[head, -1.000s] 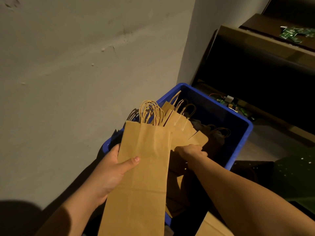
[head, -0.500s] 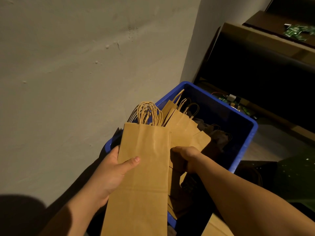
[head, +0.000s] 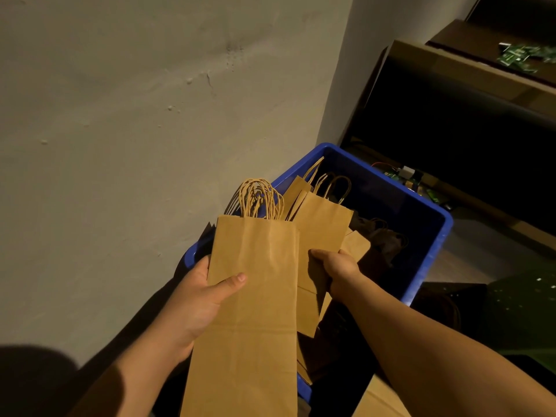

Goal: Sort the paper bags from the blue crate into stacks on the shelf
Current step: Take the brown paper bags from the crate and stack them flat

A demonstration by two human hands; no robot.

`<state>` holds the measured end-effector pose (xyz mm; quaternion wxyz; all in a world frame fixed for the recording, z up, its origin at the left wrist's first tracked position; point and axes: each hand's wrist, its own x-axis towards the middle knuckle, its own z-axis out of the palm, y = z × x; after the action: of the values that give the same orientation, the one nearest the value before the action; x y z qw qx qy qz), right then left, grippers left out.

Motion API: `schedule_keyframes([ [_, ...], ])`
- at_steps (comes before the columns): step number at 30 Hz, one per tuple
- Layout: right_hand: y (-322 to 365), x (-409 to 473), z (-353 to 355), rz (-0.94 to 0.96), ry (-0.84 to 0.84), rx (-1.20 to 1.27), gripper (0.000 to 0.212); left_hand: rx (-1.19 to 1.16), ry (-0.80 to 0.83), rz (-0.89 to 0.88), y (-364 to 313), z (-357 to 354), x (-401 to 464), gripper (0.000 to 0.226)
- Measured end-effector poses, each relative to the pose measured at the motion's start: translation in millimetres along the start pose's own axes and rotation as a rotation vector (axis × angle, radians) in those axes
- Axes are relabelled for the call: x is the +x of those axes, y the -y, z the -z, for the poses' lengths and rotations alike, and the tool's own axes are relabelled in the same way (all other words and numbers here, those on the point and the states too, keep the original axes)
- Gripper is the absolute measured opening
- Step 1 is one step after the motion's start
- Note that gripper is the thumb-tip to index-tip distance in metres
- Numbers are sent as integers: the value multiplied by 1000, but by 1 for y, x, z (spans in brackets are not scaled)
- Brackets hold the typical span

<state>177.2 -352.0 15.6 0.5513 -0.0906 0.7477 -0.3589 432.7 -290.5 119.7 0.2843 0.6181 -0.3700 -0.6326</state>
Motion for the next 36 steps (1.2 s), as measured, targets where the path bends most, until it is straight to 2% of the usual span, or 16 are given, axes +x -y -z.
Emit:
schedule_keyframes([
  [2, 0, -3, 1, 21, -34, -21, 30, -2, -2, 3, 0, 0, 0, 40],
  [6, 3, -12, 4, 150, -123, -244, 36, -9, -17, 3, 0, -1, -1, 37],
  [9, 9, -19, 10, 253, -140, -307, 42, 1, -19, -1, -1, -2, -2, 35],
  [14, 27, -38, 30, 412, -123, -234, 39, -16, -45, -2, -2, -4, -4, 32],
  [18, 49, -66, 52, 618, -140, -194, 37, -7, -51, 2, -5, -7, -7, 32],
  [20, 62, -79, 66, 714, -156, -155, 35, 22, -52, -1, -7, -7, -9, 41],
  [22, 74, -90, 80, 770, -160, -98, 30, 55, -48, -26, -10, -6, -10, 64],
  [24, 84, -97, 93, 773, -171, -57, 24, 85, -35, -70, -12, -6, -11, 92],
  [26, 92, -102, 104, 748, -190, -27, 21, 121, -15, -124, -15, -6, -13, 103],
  [28, 98, -109, 114, 704, -167, 29, 26, 141, 0, -165, -16, -7, -15, 96],
  [30, 100, -117, 120, 658, -99, 81, 31, 159, 14, -162, -17, -10, -17, 72],
  [33, 92, -125, 118, 598, 3, 107, 18, 234, 13, -126, -20, -14, -19, 40],
  [36, 80, -127, 103, 545, 61, 138, 10, 265, 23, -130, -26, -20, -22, 30],
])
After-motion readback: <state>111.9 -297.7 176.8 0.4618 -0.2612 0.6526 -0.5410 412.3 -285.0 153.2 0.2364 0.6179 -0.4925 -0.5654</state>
